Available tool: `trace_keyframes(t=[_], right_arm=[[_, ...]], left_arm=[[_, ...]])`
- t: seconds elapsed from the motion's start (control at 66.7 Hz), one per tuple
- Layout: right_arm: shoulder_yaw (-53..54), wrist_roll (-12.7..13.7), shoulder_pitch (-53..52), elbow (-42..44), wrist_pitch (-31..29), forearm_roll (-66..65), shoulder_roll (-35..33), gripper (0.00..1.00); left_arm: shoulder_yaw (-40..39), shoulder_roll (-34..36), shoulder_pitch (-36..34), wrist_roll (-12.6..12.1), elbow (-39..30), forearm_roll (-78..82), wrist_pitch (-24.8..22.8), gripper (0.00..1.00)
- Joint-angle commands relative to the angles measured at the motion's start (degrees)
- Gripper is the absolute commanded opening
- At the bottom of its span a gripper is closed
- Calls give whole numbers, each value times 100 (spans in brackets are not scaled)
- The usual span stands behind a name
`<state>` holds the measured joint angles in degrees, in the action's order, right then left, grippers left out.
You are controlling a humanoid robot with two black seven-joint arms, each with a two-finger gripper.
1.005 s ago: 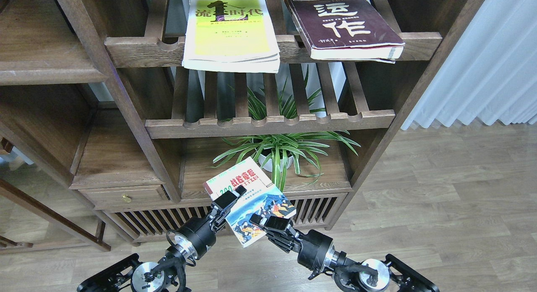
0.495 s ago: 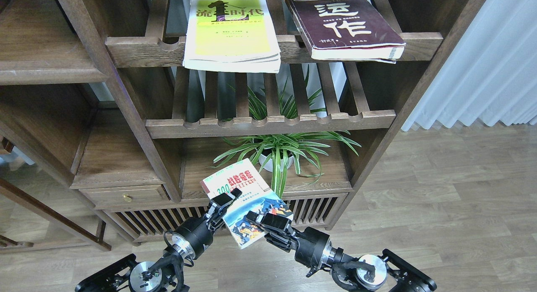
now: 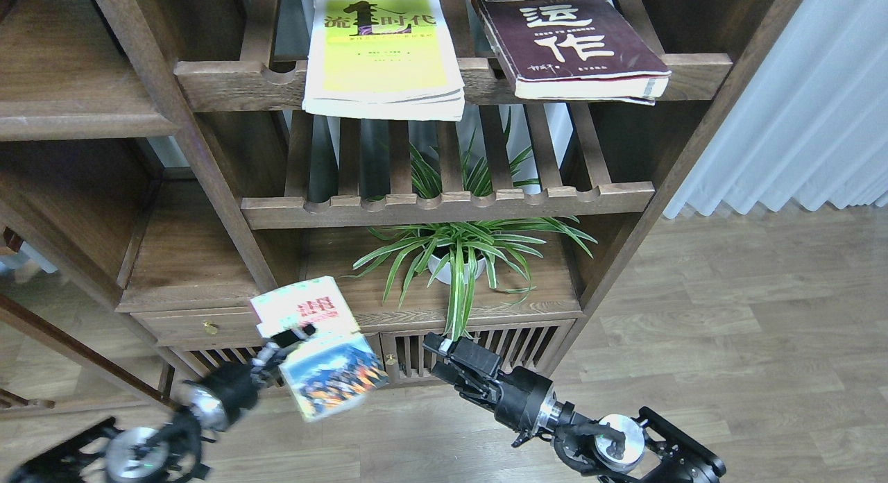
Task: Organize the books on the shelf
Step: 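Carry the blue book with the left gripper to the shelf beside the bookcase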
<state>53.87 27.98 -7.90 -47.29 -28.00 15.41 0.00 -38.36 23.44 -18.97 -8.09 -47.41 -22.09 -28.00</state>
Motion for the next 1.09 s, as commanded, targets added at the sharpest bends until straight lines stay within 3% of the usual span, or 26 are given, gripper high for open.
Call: trace_keyframes(t=[0.0, 0.12, 0.315, 0.585, 1.08], right_arm=[[89, 2, -1, 18, 0, -12, 0, 99], [106, 2, -45, 132, 0, -12, 0, 99], [106, 2, -159, 211, 0, -12, 0, 99], [98, 2, -221, 255, 0, -12, 0, 99], [115, 2, -247, 290, 0, -12, 0, 99]], left_arm=[[-198, 679, -1, -140, -180, 3, 0, 0], [-268, 1408, 17, -360, -584, 3, 0, 1], [-619, 2612, 8, -421, -1639, 3, 0, 1], [-945, 3544, -45, -589, -2430, -6, 0, 1], [-1287, 4986, -36, -580, -3222, -23, 0, 1]])
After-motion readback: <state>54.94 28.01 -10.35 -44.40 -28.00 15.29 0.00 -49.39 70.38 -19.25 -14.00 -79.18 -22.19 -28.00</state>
